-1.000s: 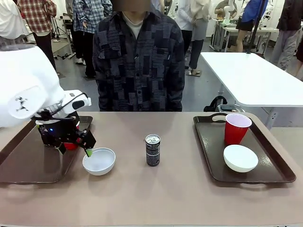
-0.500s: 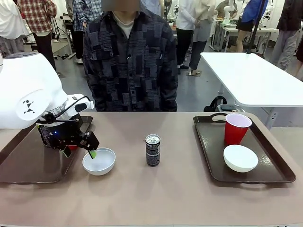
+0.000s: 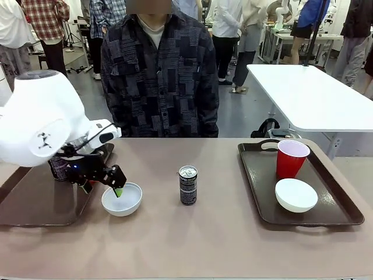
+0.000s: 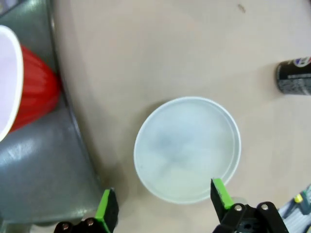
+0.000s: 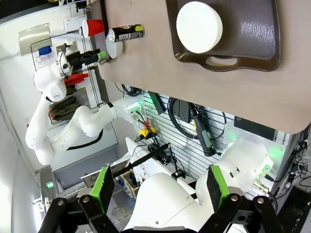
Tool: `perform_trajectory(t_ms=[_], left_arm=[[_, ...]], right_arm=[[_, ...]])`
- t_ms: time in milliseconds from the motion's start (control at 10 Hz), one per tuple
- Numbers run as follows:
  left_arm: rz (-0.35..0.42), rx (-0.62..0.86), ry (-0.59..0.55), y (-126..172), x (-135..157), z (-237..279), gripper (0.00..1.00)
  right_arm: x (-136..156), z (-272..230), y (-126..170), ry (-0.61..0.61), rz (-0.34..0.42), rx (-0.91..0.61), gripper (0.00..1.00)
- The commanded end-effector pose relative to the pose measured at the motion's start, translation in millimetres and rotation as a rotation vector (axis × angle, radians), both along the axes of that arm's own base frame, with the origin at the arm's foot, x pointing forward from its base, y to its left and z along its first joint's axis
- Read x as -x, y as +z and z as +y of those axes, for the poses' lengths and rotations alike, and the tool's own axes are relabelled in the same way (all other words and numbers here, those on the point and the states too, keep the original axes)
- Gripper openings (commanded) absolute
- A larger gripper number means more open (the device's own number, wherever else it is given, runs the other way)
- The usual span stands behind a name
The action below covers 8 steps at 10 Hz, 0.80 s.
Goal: Prepare tableware on both trays.
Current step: Pick up a Picnic Bowl from the table and place it on a Handle tray.
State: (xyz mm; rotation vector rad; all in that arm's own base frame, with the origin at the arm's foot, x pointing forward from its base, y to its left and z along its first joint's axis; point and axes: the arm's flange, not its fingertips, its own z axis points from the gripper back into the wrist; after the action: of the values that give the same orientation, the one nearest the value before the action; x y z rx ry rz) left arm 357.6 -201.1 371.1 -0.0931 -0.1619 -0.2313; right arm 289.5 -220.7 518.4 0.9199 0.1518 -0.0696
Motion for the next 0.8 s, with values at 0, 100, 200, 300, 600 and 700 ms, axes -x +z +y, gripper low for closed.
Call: perform_trajectory(t_ms=[0, 100, 200, 300, 600, 700], left_arm=[[-0.050, -0.063, 0.047, -23.5, -23.5, -18.0, 1.00], [-0.050, -0.089, 0.042, -32.4, -28.4, -22.4, 1.00], [-0.076, -0.115, 0.057, -39.8, -33.3, -26.0, 0.69], [-0.076, -0.148, 0.067, -44.6, -36.5, -28.3, 0.53], [-0.070, -0.156, 0.074, -47.5, -40.2, -32.3, 0.00], [-0.071, -0.161, 0.077, -46.3, -39.9, -31.1, 0.00]], right_arm=[[1.3, 1.2, -0.2, -0.004, 0.005, -0.003, 1.00], [1.3, 1.2, -0.2, -0.004, 0.005, -0.003, 1.00], [1.3, 1.2, -0.2, -0.004, 0.005, -0.003, 1.00], [1.3, 1.2, -0.2, -0.004, 0.005, -0.003, 1.00], [1.3, 1.2, -0.2, -0.004, 0.005, -0.003, 1.00], [1.3, 1.2, -0.2, -0.004, 0.005, -0.003, 1.00]])
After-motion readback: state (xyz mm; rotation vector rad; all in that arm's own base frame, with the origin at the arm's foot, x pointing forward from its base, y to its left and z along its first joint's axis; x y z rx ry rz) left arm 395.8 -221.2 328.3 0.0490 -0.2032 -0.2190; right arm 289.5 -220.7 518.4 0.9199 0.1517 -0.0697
